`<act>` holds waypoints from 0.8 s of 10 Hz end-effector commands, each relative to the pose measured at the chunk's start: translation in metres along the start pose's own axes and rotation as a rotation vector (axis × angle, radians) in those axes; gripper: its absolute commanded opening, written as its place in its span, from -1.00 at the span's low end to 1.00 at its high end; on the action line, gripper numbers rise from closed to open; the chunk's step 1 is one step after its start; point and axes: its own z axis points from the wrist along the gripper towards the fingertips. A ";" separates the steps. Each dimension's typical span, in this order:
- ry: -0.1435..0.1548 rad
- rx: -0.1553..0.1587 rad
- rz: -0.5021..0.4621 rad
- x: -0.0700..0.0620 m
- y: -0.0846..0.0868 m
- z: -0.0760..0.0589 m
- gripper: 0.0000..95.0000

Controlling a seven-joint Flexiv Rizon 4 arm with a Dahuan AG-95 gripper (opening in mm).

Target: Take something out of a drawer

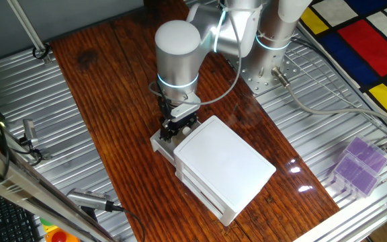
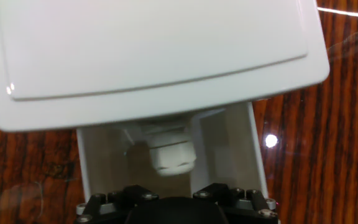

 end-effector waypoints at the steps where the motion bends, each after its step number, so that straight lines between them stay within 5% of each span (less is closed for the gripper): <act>1: 0.001 0.002 -0.001 0.001 0.001 0.000 0.60; 5: 0.001 0.004 -0.014 0.000 0.001 0.002 0.60; 6: 0.001 0.003 -0.013 0.000 0.001 0.002 1.00; 8: 0.003 0.000 -0.017 0.000 0.001 0.001 1.00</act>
